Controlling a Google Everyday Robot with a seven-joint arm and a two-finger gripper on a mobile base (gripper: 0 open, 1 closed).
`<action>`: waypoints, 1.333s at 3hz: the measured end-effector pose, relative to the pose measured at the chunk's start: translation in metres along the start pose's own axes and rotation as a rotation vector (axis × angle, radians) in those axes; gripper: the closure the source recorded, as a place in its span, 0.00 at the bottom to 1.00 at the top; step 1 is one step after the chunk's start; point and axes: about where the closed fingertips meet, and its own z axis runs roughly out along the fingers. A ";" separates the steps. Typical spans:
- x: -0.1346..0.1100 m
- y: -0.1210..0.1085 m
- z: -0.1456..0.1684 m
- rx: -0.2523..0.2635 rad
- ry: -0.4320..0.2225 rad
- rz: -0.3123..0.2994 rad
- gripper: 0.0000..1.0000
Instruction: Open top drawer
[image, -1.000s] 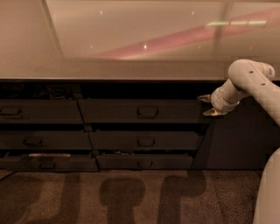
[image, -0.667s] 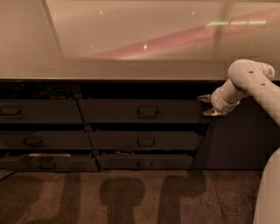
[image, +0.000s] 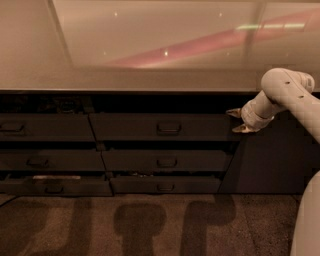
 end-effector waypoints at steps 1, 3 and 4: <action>-0.001 0.002 0.000 0.002 -0.001 -0.003 1.00; 0.001 -0.001 -0.014 0.018 0.014 -0.025 1.00; 0.000 -0.002 -0.016 0.018 0.014 -0.025 1.00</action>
Offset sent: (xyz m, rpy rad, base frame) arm -0.1664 0.0019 -0.1056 0.0378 -0.1254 0.2220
